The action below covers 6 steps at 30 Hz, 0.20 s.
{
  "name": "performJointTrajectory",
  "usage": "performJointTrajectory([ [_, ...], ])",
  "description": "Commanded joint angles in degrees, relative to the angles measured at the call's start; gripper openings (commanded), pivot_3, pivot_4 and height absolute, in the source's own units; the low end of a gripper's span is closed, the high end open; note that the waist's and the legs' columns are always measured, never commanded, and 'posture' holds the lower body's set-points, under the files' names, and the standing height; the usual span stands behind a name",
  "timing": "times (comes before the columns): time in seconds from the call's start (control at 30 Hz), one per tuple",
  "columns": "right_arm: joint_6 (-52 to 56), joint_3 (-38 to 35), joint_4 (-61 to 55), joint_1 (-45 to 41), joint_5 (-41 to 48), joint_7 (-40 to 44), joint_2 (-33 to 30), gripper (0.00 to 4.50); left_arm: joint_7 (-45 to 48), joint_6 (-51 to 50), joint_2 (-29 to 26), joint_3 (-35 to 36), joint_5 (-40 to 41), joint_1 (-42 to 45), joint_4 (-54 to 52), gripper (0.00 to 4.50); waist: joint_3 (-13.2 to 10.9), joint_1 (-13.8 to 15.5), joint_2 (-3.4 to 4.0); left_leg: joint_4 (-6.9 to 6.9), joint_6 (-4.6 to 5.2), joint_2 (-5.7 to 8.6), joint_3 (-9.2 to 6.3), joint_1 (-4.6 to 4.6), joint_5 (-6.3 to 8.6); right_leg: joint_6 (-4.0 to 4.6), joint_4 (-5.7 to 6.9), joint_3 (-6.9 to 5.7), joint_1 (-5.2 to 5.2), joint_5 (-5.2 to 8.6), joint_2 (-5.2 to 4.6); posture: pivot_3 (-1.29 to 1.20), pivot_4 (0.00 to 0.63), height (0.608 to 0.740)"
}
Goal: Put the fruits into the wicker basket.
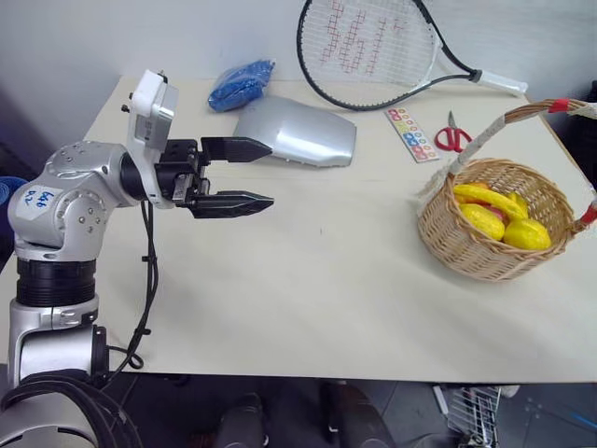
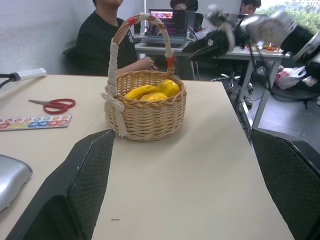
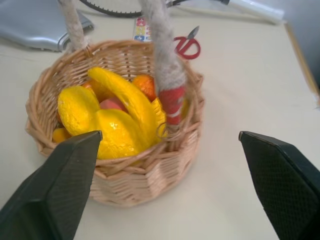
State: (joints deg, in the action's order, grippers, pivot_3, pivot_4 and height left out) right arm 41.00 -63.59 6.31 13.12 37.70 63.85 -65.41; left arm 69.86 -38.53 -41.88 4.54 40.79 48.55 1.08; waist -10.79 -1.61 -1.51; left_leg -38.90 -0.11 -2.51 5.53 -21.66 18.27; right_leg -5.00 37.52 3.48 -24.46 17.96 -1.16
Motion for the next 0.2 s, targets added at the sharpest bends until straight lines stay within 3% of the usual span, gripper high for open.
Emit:
performJointTrajectory([
  [0.03, 3.5, -8.32, 3.55, 3.47, 0.27, 9.86, -4.83, 4.44, 0.99, 1.28, -0.44, 1.21, 0.04, 0.78, -0.35, 4.5, -0.01, -0.08, -0.05, 0.01, 0.0, -0.04, -0.01, 0.16, 0.08, 0.0, -0.07, 0.0, 0.2, 0.0, 0.07, 0.0, 0.15, 0.74],
  [0.2, 3.07, -8.36, 4.4, 1.79, 0.12, 11.02, -5.26, 4.44, 0.9, 3.15, 0.37, 1.49, -1.1, 1.98, 1.95, 4.5, -0.01, -0.68, -0.06, 0.02, -0.02, -0.28, 0.01, 0.63, 0.25, -0.01, -0.23, 0.04, 0.68, 0.01, 0.16, 0.0, 0.15, 0.74],
])
